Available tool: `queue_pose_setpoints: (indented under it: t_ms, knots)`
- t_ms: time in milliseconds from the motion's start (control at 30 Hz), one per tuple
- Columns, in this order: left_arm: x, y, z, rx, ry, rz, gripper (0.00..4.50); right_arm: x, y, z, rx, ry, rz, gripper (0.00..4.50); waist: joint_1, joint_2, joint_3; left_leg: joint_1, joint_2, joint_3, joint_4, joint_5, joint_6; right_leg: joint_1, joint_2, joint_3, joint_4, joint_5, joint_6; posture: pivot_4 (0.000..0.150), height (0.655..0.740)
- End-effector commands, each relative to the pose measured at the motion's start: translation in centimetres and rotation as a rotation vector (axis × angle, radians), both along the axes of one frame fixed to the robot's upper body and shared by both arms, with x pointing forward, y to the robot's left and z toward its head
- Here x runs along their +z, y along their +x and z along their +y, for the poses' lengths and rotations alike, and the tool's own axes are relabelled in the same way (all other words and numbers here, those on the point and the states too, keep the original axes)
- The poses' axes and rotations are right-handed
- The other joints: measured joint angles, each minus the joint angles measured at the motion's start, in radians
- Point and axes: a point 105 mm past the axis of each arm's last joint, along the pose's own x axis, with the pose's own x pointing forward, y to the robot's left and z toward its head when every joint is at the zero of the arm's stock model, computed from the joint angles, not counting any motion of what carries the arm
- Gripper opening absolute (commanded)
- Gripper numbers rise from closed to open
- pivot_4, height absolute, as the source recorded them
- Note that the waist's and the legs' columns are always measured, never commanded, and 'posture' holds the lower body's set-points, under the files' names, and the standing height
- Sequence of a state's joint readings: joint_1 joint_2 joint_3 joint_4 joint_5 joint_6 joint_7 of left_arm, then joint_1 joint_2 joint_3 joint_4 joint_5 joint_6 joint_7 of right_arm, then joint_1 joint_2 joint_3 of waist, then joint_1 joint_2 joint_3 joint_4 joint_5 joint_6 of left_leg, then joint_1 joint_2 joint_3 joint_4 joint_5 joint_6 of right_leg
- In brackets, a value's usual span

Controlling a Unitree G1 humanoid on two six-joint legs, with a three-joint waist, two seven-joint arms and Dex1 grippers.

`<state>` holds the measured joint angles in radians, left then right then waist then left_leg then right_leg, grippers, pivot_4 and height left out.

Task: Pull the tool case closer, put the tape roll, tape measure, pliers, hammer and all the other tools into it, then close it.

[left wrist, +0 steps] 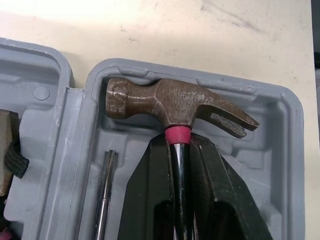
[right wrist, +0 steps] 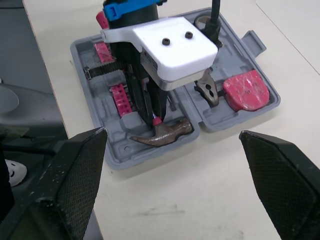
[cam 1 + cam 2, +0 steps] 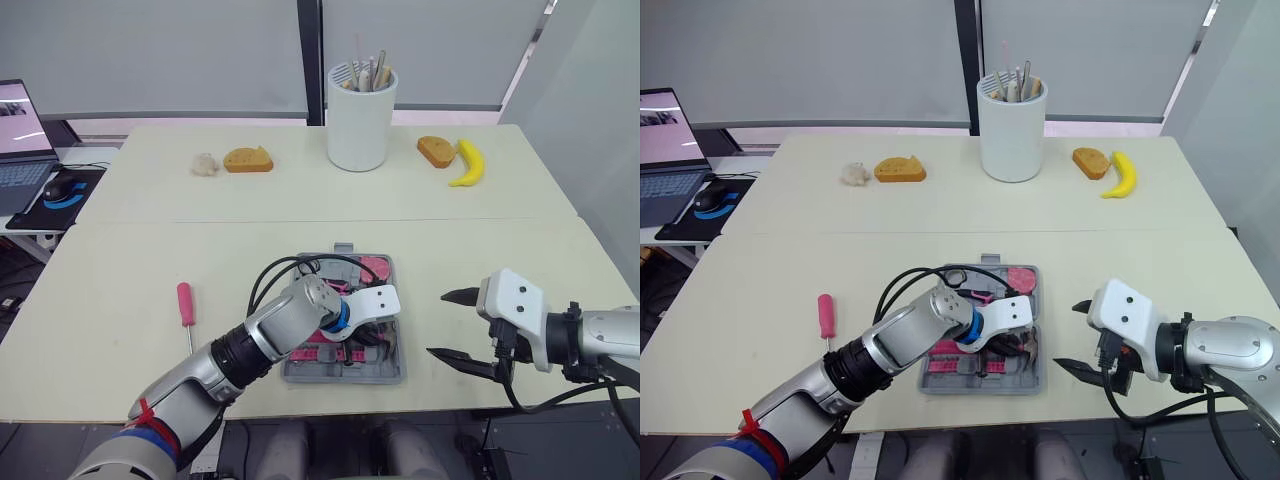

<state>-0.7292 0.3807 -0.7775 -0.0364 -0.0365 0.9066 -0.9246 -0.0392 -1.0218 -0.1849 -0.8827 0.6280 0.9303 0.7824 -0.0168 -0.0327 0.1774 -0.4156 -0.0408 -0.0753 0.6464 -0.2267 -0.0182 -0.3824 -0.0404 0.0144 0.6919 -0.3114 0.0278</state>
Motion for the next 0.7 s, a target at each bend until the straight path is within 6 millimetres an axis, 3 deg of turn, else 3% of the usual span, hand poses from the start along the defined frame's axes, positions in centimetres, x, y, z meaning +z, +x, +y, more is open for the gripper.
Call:
queue_pose_setpoints:
  t_ms: [33,167,233,400,700]
  knots:
    - [0.1,0.7,0.1,0.011,0.031,-0.043,0.14,0.9,-0.1,0.3,0.010,0.000,-0.050,4.50,0.002,0.000,0.000,0.000,0.000,0.000,0.000,0.000,0.000,0.000,0.000,0.000,0.000,0.000,0.000,0.150,0.7400]
    - [0.3,0.5,-0.1,-0.005,0.028,-0.040,0.14,0.8,0.0,0.2,0.008,-0.005,-0.048,4.50,0.003,0.000,0.000,0.001,0.000,0.000,0.000,0.000,0.000,0.001,0.000,0.000,-0.001,0.000,0.000,0.150,0.7400]
    - [0.7,0.5,-0.2,-0.002,0.020,-0.043,0.86,0.8,0.2,0.1,0.007,-0.005,-0.051,4.50,0.003,0.000,0.000,0.001,0.000,0.000,0.000,0.000,0.000,0.001,0.000,0.000,-0.001,0.000,0.000,0.150,0.7400]
    - [2.6,0.3,0.3,-0.036,-0.029,-0.080,2.16,0.5,0.4,-0.4,0.005,-0.024,-0.043,4.50,0.001,0.000,0.000,0.001,0.000,0.000,0.000,0.000,0.000,0.001,0.000,0.000,0.000,0.000,0.000,0.150,0.7400]
    - [6.5,-0.5,5.4,-0.157,-0.221,-0.228,2.16,0.2,1.0,-1.5,0.004,-0.038,-0.040,4.50,-0.006,0.001,-0.001,0.001,0.001,0.000,0.000,0.000,0.000,0.001,0.000,0.000,-0.001,0.000,0.000,0.150,0.7400]
